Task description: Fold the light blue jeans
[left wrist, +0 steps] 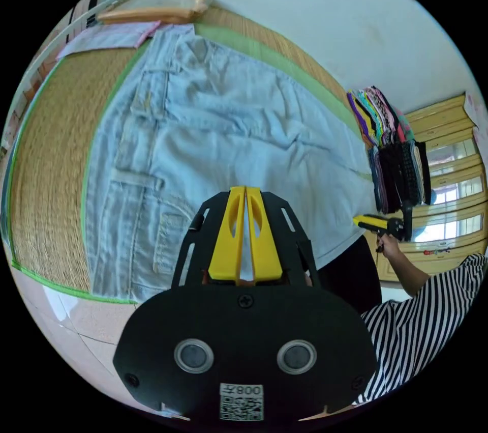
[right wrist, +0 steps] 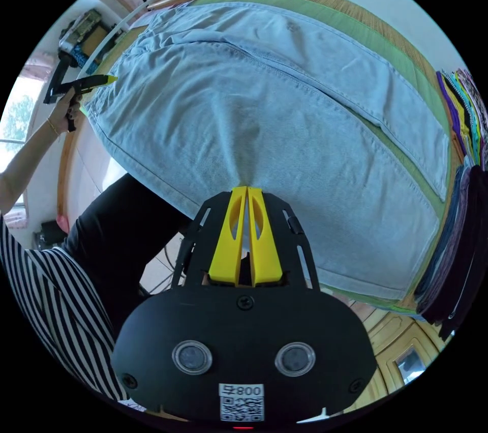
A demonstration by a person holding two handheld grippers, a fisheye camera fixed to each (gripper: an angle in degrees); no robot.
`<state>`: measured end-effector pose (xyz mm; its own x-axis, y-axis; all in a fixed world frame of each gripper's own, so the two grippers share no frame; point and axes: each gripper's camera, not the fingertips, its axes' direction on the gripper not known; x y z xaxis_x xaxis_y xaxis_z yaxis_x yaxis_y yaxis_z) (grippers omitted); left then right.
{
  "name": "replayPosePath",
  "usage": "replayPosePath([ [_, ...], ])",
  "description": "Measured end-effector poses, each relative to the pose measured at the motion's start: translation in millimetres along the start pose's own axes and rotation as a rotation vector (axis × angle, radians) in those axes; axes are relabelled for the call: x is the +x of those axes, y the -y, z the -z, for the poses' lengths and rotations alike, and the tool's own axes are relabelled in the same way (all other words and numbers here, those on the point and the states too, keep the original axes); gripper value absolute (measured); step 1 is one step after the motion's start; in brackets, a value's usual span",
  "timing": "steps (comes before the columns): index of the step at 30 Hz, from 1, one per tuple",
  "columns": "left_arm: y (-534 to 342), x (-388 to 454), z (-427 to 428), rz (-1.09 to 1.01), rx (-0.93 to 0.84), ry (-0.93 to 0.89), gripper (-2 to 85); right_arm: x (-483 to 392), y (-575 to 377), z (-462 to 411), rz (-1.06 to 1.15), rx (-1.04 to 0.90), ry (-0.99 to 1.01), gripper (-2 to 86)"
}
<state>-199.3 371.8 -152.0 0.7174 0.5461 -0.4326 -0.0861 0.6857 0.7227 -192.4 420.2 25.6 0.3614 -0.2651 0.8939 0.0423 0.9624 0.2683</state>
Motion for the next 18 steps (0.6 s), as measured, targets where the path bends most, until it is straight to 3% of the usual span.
replayPosePath([
  [7, 77.6, 6.2, -8.0, 0.063, 0.092, 0.078, 0.1, 12.8, 25.1, 10.4, -0.035, -0.008, 0.075, 0.1],
  [10, 91.9, 5.1, -33.3, 0.087, 0.027, 0.102, 0.1, 17.2, 40.0, 25.4, -0.038, 0.053, 0.101, 0.2],
  [18, 105.6, 34.5, -61.8, 0.062, 0.053, 0.082, 0.4, 34.3, 143.2, 71.7, 0.052, 0.3, 0.156, 1.2],
])
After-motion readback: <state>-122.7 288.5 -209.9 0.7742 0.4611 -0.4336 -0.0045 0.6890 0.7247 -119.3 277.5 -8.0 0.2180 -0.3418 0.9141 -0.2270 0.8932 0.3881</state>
